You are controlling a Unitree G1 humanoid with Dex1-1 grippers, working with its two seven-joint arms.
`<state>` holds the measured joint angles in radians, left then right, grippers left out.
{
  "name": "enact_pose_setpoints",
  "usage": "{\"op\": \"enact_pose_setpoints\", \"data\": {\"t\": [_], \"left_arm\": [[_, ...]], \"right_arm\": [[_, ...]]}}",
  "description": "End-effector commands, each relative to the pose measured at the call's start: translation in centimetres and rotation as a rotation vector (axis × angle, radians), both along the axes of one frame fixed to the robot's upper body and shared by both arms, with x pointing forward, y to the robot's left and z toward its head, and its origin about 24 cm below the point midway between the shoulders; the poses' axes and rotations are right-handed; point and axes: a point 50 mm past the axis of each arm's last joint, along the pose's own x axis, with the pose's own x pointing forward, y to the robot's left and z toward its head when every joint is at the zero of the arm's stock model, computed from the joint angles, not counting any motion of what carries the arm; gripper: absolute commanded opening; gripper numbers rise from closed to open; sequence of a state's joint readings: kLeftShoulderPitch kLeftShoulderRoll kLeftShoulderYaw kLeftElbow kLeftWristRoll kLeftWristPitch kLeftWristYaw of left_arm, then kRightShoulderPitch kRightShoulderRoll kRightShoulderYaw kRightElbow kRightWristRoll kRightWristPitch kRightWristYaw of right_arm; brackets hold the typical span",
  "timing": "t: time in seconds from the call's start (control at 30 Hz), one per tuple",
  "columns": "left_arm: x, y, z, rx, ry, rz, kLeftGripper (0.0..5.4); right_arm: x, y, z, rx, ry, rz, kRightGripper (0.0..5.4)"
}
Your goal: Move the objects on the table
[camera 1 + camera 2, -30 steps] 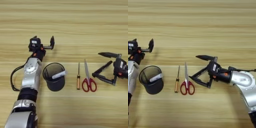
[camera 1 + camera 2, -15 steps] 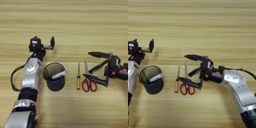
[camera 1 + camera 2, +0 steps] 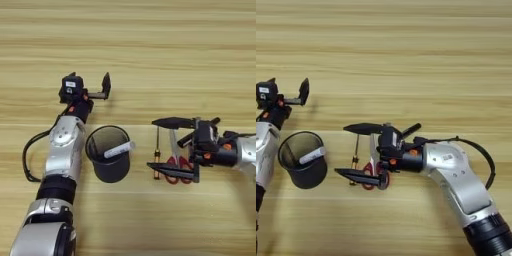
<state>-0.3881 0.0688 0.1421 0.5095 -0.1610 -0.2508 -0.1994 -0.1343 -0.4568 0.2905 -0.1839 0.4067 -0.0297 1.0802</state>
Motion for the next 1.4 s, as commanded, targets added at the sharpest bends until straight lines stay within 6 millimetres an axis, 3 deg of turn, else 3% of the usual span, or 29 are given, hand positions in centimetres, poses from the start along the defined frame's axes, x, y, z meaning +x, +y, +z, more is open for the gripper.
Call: {"op": "enact_pose_setpoints", "data": {"t": [0.03, 0.9, 1.4], "left_arm": [[0.3, -0.3, 0.5, 0.006, -0.024, -0.005, 5.40], [0.2, -0.6, 0.6, 0.003, -0.027, -0.010, 5.40], [0.2, -0.6, 0.6, 0.002, -0.028, -0.009, 5.40]], "right_arm": [[0.2, 0.9, 0.4, -0.009, -0.016, 0.038, 4.02], [1.3, 5.0, -1.8, -0.020, 0.045, 0.112, 0.84], [1.8, 5.1, -1.2, 0.021, 0.031, 0.086, 0.76]]}}
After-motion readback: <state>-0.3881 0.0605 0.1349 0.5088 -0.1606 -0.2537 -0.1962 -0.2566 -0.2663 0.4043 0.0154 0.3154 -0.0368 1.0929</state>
